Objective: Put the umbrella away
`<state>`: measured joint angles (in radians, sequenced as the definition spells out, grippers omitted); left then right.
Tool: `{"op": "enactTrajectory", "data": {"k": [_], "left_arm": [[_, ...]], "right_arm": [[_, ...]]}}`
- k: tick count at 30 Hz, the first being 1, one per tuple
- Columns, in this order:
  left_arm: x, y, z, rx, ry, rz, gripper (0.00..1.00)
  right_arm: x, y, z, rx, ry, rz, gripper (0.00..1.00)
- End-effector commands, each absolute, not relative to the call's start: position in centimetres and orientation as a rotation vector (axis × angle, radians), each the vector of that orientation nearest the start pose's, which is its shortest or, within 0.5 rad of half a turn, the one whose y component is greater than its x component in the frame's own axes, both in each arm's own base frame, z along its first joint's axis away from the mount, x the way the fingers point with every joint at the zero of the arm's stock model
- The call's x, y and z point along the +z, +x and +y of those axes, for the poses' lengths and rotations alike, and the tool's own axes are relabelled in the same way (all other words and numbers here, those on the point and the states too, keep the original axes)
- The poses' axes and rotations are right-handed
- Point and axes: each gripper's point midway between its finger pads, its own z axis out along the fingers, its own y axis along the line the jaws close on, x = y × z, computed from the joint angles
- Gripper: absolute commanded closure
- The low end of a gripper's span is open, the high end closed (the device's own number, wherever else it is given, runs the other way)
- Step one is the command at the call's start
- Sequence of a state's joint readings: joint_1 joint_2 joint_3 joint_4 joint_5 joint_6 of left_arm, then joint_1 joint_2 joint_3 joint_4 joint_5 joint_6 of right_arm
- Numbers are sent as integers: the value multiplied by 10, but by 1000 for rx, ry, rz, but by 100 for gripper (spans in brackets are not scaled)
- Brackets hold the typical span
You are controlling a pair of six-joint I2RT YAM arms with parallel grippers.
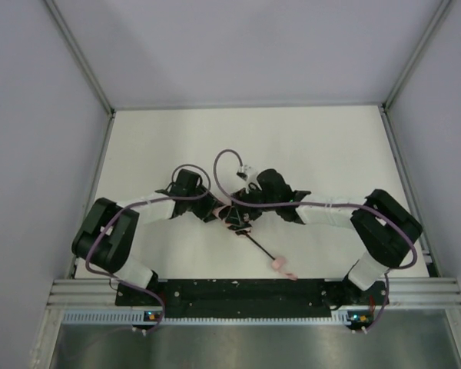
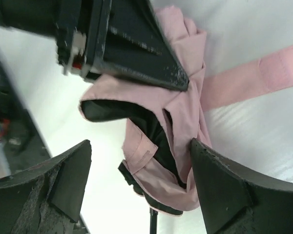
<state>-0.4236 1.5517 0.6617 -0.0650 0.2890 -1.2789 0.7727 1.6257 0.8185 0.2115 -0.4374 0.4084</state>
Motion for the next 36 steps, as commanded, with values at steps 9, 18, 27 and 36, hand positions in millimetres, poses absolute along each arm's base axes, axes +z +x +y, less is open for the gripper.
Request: {"op": "enactTrajectory", "data": {"k": [9,18,27,36], "left_arm": [[-24,215,-177,-416,-1378,2828,100],[-24,227,-183,-465,-1274,2836,87],[-39,224,-180,-492,-1121,2849,55],[-46,220,-174,-462,-1143,2833,100]], "right_arm": [[36,256,331,356,-907,2152,32],[21,241,340,479,-974,2167,88],[27,204,354,1099,-857,2261,100],[33,214,335,907,-838,2273,35]]}}
